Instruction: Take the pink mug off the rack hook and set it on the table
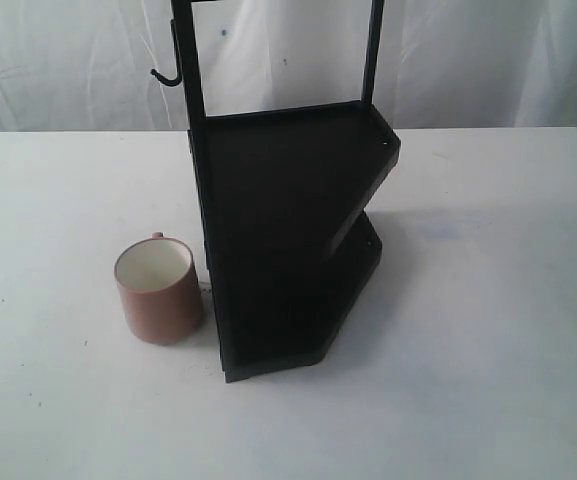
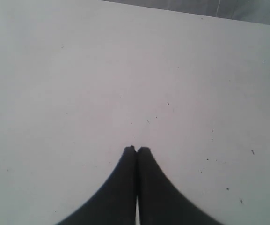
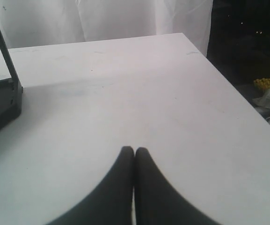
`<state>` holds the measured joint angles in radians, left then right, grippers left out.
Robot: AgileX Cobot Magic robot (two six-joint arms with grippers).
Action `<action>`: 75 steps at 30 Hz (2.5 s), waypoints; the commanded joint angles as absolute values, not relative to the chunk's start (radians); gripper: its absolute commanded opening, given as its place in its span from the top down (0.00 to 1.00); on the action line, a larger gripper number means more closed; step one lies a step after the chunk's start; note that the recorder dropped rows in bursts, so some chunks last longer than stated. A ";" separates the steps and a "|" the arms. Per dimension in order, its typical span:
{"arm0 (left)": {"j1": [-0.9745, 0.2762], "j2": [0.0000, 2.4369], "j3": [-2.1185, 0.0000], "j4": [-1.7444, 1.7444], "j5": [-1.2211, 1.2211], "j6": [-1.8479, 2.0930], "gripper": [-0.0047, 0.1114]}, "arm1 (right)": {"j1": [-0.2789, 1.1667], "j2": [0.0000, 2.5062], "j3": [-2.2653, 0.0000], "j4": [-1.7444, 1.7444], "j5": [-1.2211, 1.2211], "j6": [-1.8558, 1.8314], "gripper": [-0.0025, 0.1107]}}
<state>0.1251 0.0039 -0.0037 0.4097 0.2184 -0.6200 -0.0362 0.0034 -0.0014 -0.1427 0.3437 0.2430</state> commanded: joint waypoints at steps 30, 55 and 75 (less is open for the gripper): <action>0.077 0.000 0.000 -0.039 0.231 0.157 0.96 | -0.040 0.000 0.000 -0.151 0.336 0.243 0.98; 0.077 0.000 0.000 -0.039 0.233 0.157 0.96 | -0.040 0.000 0.000 -0.151 0.336 0.243 0.98; 0.077 0.000 0.000 -0.039 0.233 0.157 0.96 | -0.040 0.000 0.000 -0.151 0.336 0.243 0.98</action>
